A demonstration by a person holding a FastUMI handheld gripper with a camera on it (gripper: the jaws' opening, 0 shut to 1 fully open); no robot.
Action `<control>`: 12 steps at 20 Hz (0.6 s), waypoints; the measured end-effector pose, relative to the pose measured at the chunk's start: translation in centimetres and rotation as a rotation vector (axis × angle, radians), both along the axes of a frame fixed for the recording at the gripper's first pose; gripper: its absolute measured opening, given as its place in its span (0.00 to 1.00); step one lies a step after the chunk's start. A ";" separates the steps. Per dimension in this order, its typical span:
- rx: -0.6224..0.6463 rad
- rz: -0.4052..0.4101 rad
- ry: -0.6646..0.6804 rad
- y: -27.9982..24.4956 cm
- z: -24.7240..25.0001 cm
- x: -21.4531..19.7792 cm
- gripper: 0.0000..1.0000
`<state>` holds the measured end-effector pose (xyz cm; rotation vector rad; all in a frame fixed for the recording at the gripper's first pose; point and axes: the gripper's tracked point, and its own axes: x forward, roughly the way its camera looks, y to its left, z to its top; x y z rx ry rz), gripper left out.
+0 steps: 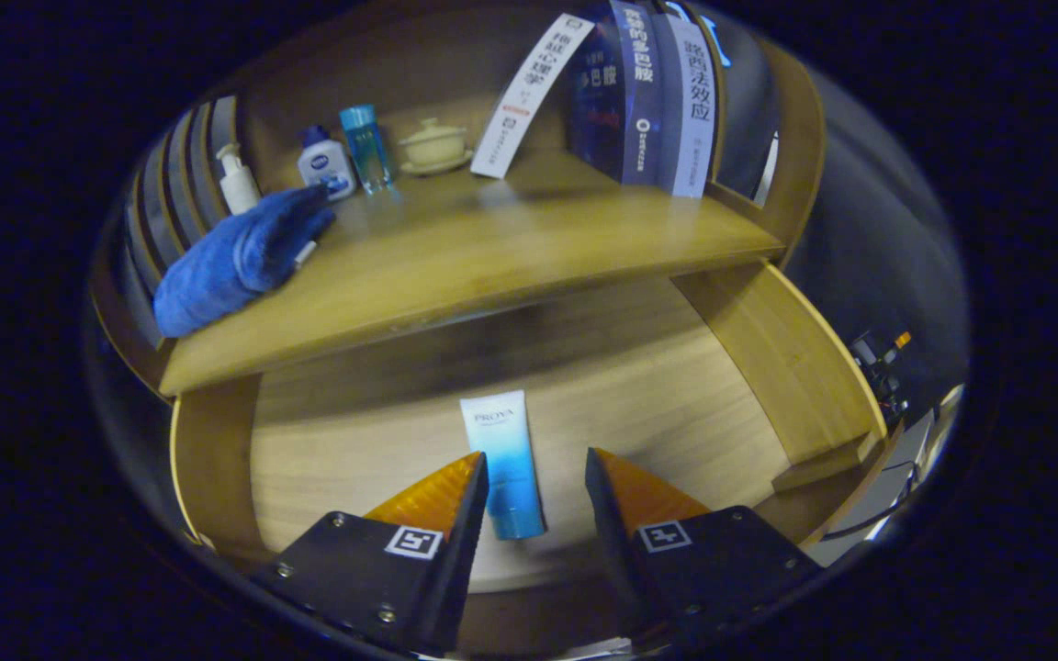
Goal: Pull open the drawer, take out the items inside it, and place them on the countertop above the cabinet.
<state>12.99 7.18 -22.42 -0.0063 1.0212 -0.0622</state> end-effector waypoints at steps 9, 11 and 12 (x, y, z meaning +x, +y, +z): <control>0.046 -0.047 0.125 0.3 -2.1 0.5 0.63; 0.064 -0.054 0.139 0.4 -2.3 0.8 0.63; 0.078 -0.060 0.151 0.6 -2.5 0.9 0.63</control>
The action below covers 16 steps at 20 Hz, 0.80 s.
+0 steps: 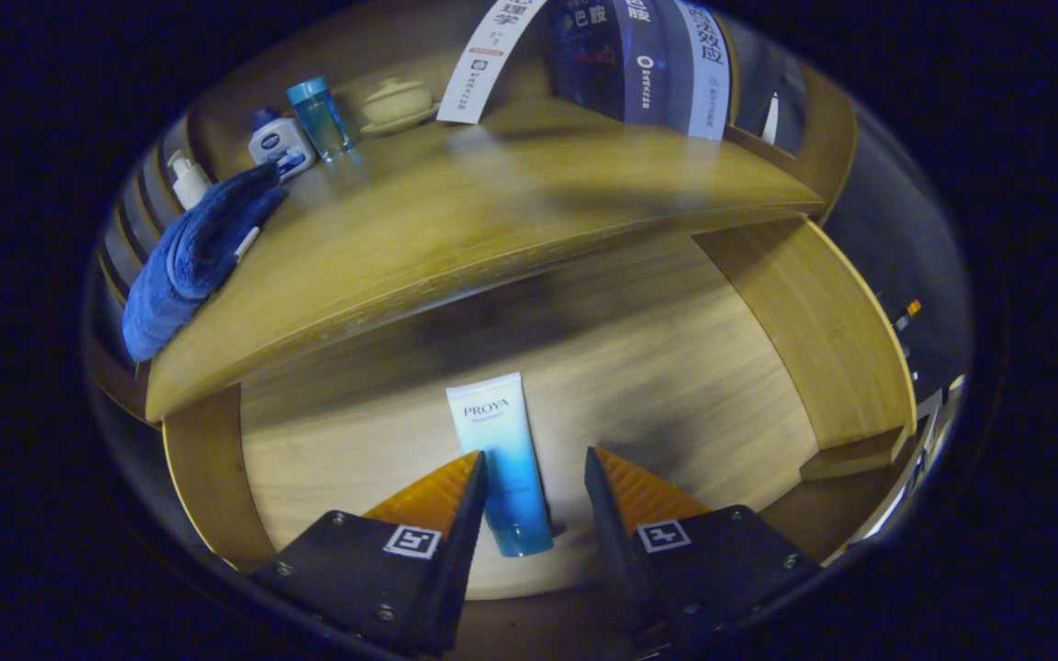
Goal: Pull open the drawer, take out the items inside it, and place them on the countertop above the cabinet.
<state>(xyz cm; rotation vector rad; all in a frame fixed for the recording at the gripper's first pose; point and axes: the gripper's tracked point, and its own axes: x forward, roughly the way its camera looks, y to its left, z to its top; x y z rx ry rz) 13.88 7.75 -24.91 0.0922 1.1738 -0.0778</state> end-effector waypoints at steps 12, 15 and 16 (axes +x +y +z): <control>0.053 0.011 0.101 1.1 -1.6 -0.8 0.62; 0.007 0.009 0.102 0.3 -1.3 -1.1 0.55; 0.004 0.009 0.101 0.3 -1.9 -0.8 0.52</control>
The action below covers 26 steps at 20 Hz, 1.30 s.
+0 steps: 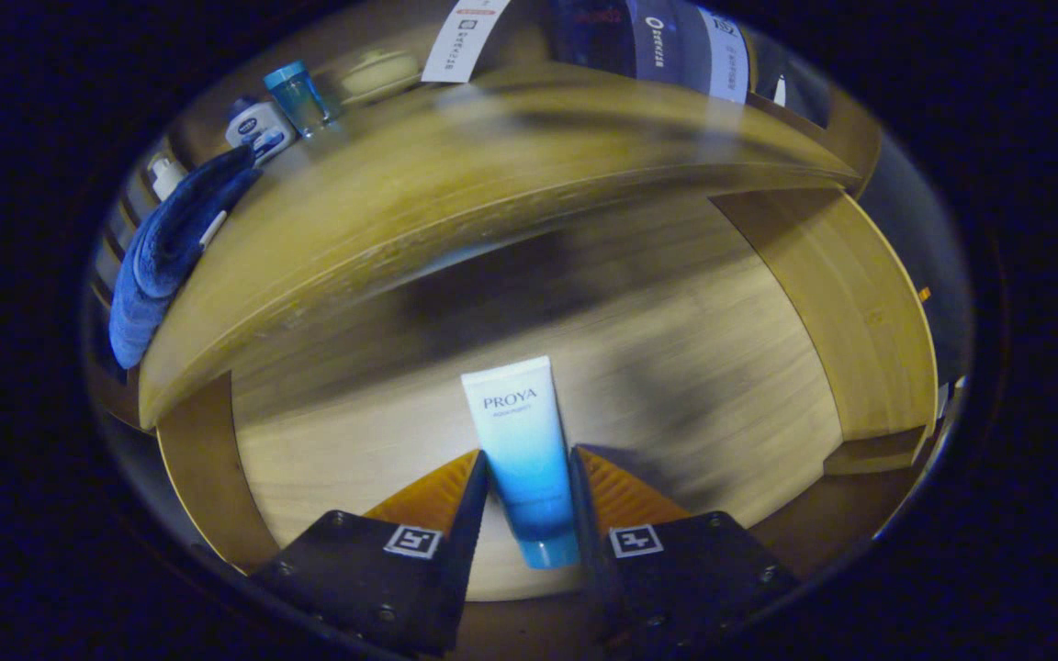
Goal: Pull open the drawer, take out the items inside it, and place them on the countertop above the cabinet.
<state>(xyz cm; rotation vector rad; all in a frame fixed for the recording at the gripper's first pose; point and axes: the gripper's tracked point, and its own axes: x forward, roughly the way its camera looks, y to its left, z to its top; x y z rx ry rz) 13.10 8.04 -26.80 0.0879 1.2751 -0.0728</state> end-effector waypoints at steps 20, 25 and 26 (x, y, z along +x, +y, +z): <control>-0.273 0.021 -0.079 -1.9 7.6 -0.8 0.38; -0.334 -0.004 -0.107 -2.8 10.7 -2.2 0.38; -0.339 -0.013 -0.114 -3.0 11.3 -2.5 0.38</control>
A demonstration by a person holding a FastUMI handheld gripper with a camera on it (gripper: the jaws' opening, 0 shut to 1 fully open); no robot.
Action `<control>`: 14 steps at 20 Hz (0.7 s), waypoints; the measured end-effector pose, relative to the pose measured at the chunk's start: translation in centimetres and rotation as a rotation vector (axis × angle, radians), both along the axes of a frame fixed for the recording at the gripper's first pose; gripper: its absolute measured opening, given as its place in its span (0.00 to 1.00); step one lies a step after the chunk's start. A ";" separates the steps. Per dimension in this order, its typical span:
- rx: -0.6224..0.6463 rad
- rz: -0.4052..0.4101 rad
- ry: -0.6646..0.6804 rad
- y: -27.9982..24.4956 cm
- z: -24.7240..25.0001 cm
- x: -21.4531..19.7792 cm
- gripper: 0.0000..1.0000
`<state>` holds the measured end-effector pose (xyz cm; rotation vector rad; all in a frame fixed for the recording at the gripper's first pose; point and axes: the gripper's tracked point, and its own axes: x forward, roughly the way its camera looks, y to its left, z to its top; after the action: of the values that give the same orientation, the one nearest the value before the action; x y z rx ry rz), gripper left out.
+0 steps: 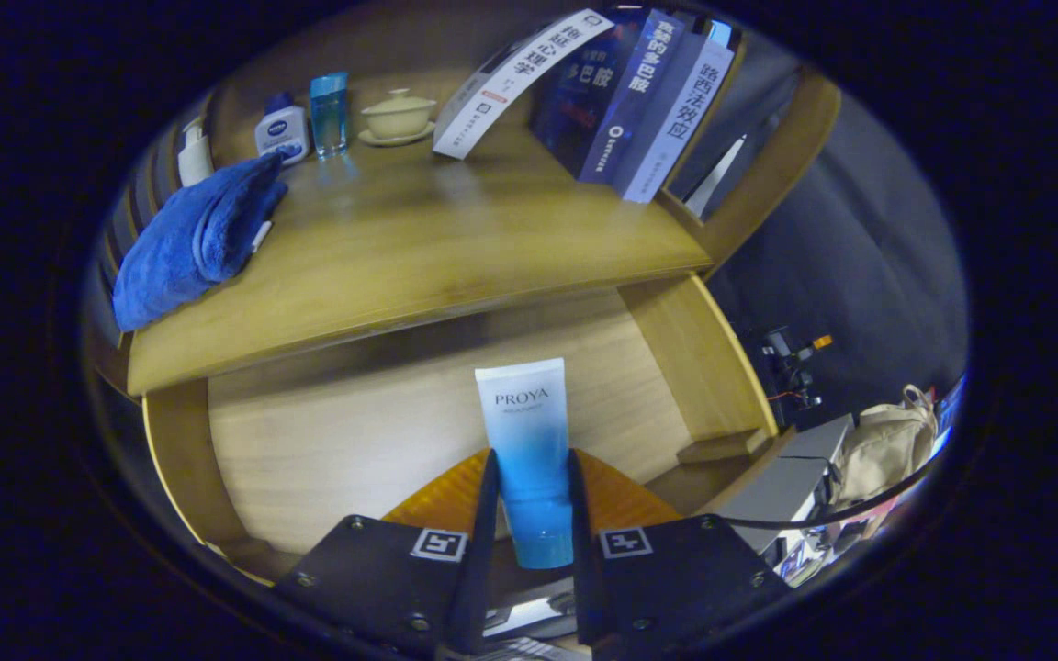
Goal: Pull open the drawer, take out the items inside it, and place them on the countertop above the cabinet.
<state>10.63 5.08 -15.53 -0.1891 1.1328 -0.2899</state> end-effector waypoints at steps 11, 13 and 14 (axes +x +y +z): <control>-0.044 -0.028 -0.142 -0.7 7.1 0.0 0.38; -0.036 -0.018 -0.176 -0.1 8.3 0.9 0.38; -0.017 -0.008 -0.199 0.4 8.6 1.7 0.38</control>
<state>12.33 5.53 -6.91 -0.1672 0.9344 -0.3188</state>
